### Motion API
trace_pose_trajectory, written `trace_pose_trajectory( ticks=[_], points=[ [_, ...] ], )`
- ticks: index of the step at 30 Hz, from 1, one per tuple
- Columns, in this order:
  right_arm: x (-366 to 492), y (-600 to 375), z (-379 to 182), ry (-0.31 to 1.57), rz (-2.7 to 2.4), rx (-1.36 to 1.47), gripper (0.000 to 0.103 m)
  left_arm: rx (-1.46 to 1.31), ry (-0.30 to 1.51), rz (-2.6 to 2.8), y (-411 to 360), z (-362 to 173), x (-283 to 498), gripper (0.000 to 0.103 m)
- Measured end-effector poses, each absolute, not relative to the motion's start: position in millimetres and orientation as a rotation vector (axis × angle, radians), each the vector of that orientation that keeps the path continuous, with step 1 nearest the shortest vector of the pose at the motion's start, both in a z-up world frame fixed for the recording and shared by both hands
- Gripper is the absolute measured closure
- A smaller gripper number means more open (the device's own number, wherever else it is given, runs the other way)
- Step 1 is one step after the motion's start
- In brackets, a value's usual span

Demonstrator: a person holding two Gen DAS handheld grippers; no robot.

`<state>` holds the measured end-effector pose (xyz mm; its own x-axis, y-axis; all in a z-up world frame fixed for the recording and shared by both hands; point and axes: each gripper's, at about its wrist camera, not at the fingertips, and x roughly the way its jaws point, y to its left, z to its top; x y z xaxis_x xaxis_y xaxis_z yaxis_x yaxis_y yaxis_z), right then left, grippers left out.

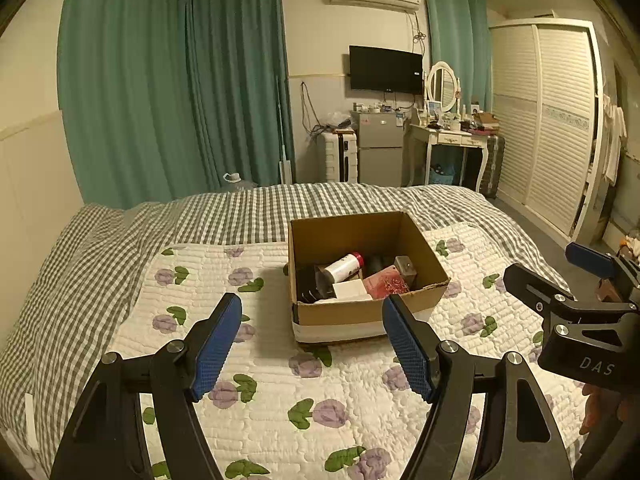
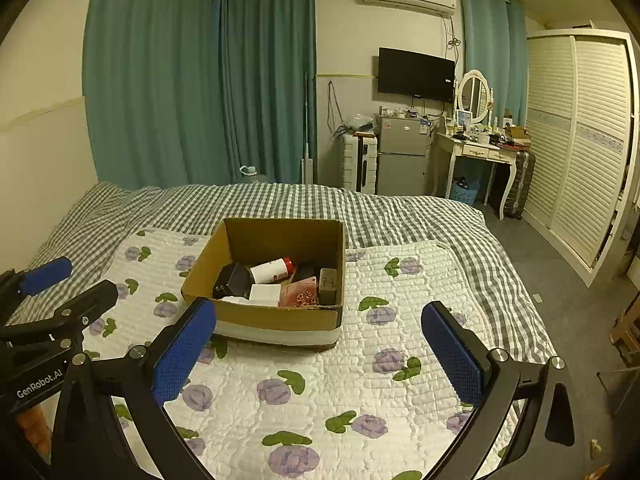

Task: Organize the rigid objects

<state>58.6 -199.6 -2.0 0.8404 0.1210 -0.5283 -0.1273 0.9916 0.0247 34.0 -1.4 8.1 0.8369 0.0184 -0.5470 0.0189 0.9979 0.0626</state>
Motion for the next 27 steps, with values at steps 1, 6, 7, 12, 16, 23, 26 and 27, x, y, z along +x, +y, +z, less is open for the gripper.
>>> trace_pose_trajectory(
  ticks=[1,6,7,12,16,23,26,27],
  points=[
    [58.6,-199.4,-2.6,0.559,0.131,-0.012,0.000,0.065,0.581,-0.002,-1.4,7.6,34.2,0.027],
    [58.4,-198.1,-3.5,0.565,0.128,-0.012,0.000,0.065,0.589,-0.006,-1.1,4.8,34.7,0.027],
    [58.5,-197.7,-3.8,0.565,0.125,-0.016,0.000,0.066,0.590,-0.008,-1.0,4.4,34.5,0.027],
    [59.1,-196.8,-5.1,0.570,0.126,-0.018,0.000,0.066,0.596,-0.008,-1.2,3.2,34.4,0.027],
    [59.4,-195.8,-6.3,0.574,0.129,-0.016,0.000,0.064,0.604,-0.003,0.3,1.9,35.2,0.027],
    [59.4,-195.1,-7.4,0.578,0.133,-0.015,0.000,0.065,0.604,-0.004,0.9,1.4,34.8,0.027],
    [59.1,-193.7,-9.1,0.581,0.131,-0.016,0.000,0.064,0.604,-0.003,0.6,1.5,34.7,0.027],
    [59.1,-193.7,-9.0,0.581,0.132,-0.015,0.000,0.064,0.604,-0.005,0.8,1.1,34.6,0.027]
  ],
)
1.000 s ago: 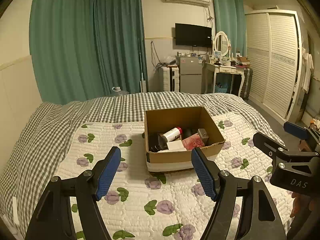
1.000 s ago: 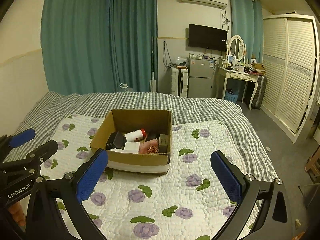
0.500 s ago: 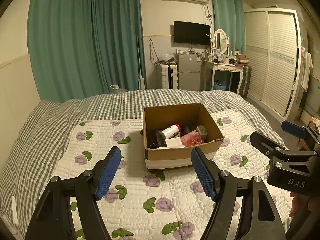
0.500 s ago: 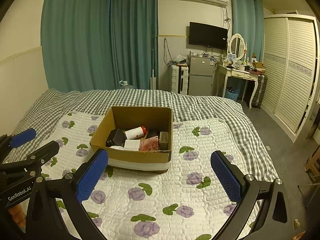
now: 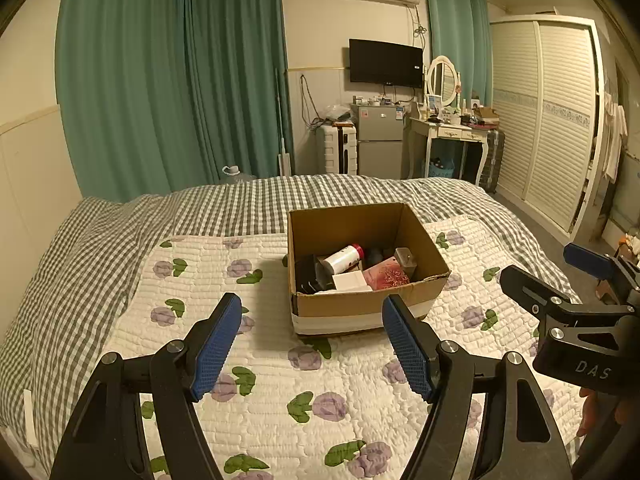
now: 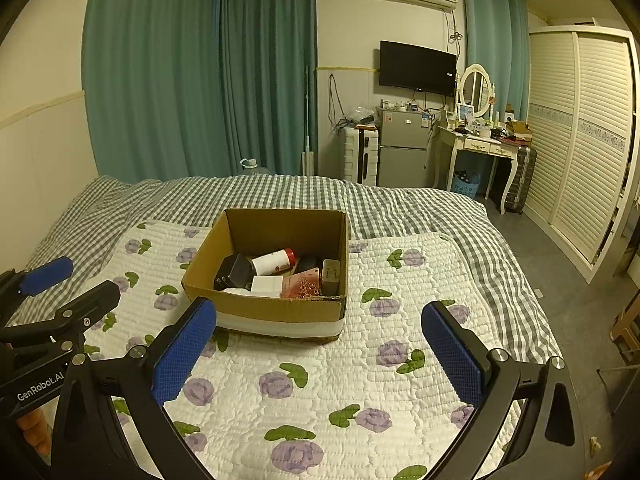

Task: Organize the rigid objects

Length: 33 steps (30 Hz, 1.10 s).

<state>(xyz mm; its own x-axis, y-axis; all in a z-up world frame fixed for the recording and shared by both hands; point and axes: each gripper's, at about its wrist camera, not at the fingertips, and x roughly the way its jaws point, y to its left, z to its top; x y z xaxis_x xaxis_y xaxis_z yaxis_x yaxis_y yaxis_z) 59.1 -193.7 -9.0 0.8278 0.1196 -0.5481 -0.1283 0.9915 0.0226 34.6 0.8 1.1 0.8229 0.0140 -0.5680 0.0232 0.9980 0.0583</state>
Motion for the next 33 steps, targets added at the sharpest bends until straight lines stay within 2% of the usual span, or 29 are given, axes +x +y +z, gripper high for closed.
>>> trace_pose_trajectory(
  ticks=[33],
  points=[
    [59.1,-191.2,-19.1,0.611,0.138,-0.005,0.000,0.060,0.621,-0.003,6.9,-8.8,28.9,0.027]
  ],
)
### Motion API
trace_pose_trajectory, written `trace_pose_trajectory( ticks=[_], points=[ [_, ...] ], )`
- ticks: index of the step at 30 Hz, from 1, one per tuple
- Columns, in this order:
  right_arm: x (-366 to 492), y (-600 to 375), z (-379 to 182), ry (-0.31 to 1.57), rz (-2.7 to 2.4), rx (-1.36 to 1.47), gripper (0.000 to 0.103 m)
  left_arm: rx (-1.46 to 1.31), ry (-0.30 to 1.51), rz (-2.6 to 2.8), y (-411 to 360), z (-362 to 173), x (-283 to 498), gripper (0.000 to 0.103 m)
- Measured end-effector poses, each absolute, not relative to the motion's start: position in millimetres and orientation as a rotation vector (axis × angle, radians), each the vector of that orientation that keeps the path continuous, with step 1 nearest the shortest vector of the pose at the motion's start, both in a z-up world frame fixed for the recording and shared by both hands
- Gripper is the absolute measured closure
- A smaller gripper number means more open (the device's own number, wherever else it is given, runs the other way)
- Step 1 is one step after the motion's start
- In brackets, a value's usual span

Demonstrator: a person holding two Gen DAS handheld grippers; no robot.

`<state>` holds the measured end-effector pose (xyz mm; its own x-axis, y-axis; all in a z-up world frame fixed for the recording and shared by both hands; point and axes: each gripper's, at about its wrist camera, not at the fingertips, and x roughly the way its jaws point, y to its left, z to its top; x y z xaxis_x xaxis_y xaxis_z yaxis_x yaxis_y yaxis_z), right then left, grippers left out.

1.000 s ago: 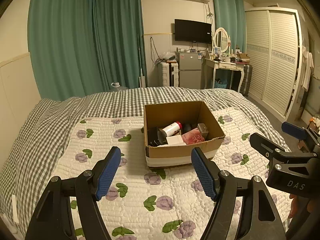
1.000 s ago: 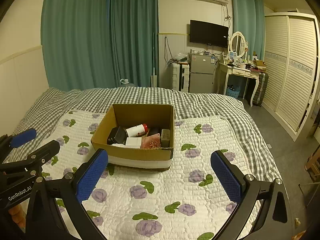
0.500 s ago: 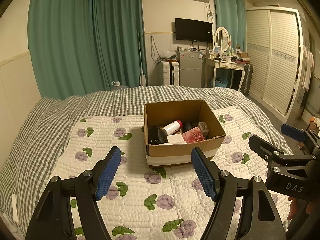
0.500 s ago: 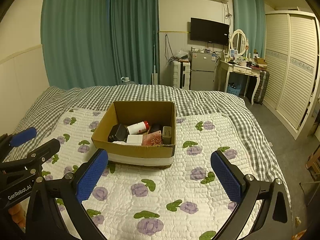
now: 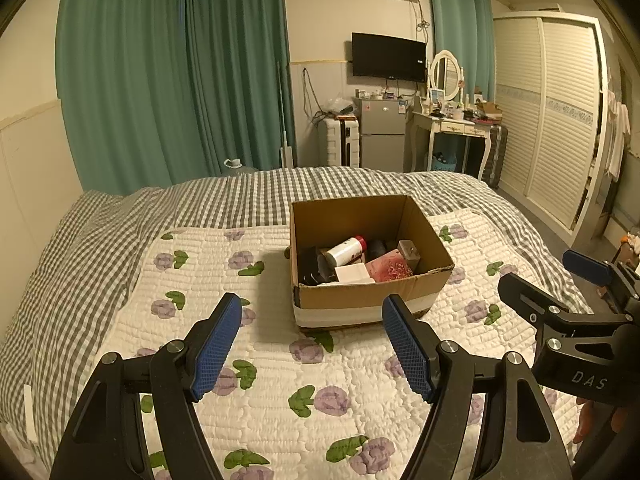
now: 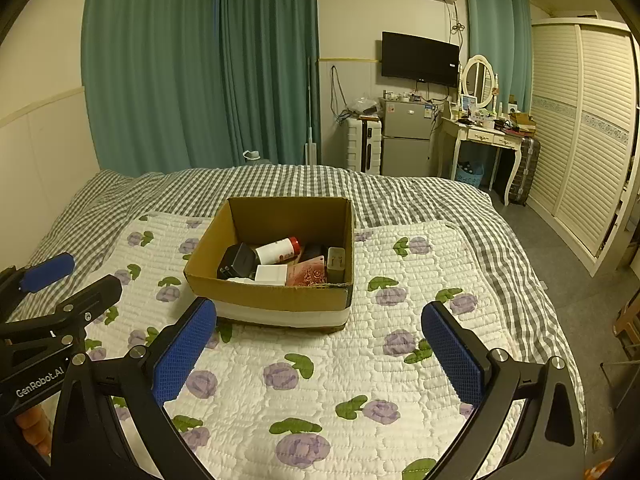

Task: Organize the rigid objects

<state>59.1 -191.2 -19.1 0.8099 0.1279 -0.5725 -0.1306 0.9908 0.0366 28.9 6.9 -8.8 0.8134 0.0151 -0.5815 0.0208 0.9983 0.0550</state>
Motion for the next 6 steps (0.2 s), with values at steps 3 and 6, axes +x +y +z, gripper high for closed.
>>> trace_pose_trajectory(
  ticks=[3,6],
  points=[
    [58.6,-190.2,-21.0,0.614,0.143,-0.007,0.000,0.065,0.612,-0.006,6.9,-7.9,27.2,0.027],
    [58.6,-189.9,-21.0,0.615,0.144,-0.005,0.000,0.072,0.616,-0.016,5.1,-6.7,28.8,0.027]
  ],
)
